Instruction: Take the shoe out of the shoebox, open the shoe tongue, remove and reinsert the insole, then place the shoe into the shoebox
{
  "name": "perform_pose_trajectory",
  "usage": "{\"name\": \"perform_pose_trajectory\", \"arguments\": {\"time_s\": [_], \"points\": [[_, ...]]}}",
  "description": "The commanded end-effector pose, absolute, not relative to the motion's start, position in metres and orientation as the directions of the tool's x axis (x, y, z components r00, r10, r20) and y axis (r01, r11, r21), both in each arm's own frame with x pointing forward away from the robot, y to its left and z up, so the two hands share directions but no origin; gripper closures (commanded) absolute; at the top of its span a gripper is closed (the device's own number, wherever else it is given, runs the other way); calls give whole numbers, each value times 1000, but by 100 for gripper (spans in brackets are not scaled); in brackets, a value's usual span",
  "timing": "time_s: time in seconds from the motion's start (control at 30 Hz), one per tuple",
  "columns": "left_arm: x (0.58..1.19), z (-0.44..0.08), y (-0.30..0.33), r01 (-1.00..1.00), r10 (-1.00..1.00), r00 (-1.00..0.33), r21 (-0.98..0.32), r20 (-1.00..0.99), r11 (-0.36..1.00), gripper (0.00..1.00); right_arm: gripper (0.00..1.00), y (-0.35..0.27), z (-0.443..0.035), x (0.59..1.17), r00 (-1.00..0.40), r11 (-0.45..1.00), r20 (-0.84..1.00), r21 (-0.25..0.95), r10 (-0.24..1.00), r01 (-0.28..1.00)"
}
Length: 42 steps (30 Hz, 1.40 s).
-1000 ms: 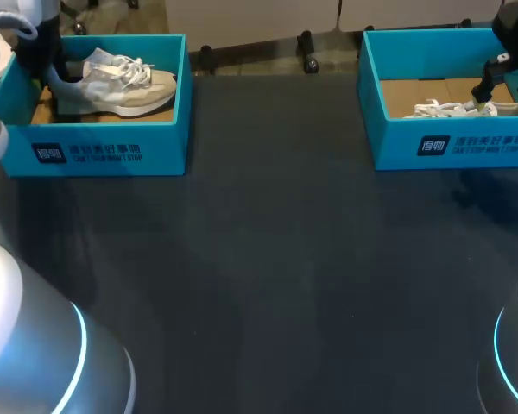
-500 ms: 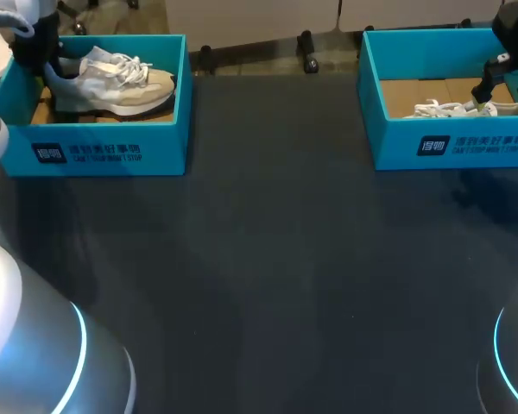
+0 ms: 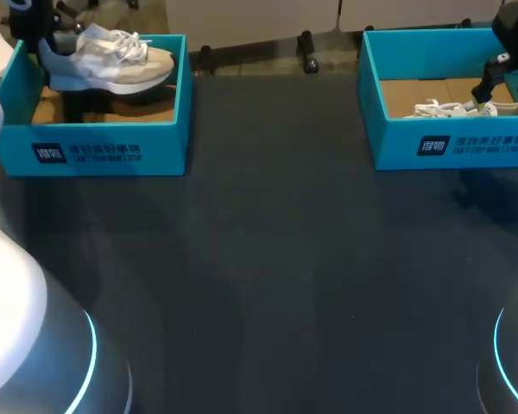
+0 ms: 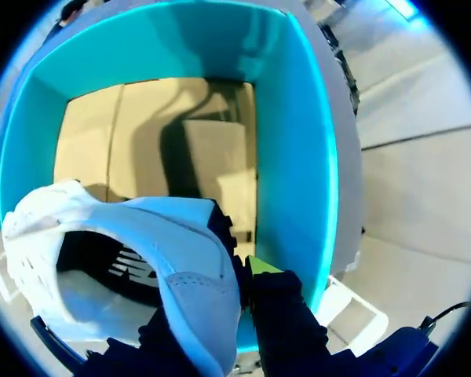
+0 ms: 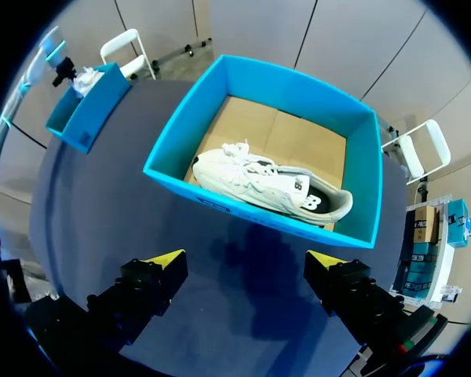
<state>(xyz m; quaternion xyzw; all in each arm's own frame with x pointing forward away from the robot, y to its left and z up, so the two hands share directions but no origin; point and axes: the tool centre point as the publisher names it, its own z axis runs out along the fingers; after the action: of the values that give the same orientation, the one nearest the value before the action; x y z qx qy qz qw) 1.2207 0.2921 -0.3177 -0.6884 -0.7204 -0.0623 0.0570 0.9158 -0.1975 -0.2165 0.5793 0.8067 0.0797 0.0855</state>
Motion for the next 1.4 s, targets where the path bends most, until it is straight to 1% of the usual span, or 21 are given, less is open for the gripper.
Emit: {"name": "perform_pose_trajectory", "arguments": {"time_s": [0.03,0.43,0.47,0.7,0.73,0.97,1.2,1.4], "points": [[1221,-281,287,998,987,-69,0,147,70,100,0,-197,-217,916,-313,315,-47,227,949,921],[1213,-221,282,994,985,-108,10,134,108,100,0,-197,-217,916,-313,315,-47,227,949,921],[1213,-217,282,992,983,-126,11,134,126,100,0,-197,-217,916,-313,315,-47,227,949,921],[1206,-190,283,991,984,-131,-1,117,132,100,0,-197,-217,916,-313,315,-47,227,949,921],[1204,-187,283,991,985,-132,12,110,132,100,0,-197,-217,916,-313,315,-47,227,949,921],[1196,-174,284,993,988,-117,31,99,114,100,0,-197,-217,916,-313,315,-47,227,949,921],[1184,-157,286,996,994,-70,61,89,65,100,0,-197,-217,916,-313,315,-47,227,949,921],[1183,-156,286,996,995,-57,77,85,51,100,0,-197,-217,916,-313,315,-47,227,949,921]]}}
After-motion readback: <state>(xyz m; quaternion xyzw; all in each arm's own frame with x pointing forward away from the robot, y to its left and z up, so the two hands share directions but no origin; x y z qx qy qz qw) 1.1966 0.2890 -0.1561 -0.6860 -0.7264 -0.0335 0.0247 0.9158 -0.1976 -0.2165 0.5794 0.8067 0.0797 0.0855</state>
